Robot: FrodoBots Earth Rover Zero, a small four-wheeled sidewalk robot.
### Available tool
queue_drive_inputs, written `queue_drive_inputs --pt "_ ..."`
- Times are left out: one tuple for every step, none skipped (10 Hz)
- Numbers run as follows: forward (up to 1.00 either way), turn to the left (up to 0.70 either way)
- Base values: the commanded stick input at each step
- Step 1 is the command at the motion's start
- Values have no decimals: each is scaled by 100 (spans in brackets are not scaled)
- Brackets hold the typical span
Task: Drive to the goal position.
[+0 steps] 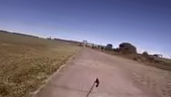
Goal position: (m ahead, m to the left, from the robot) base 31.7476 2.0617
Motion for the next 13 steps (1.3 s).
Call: queue_drive_inputs --pt "100 0" --pt "100 0" --pt "100 0" --pt "100 0" --pt "100 0" --pt "100 0" --pt "100 0" --pt "100 0" --pt "100 0" --pt "100 0" --pt "100 0" --pt "100 0" --pt "100 0"
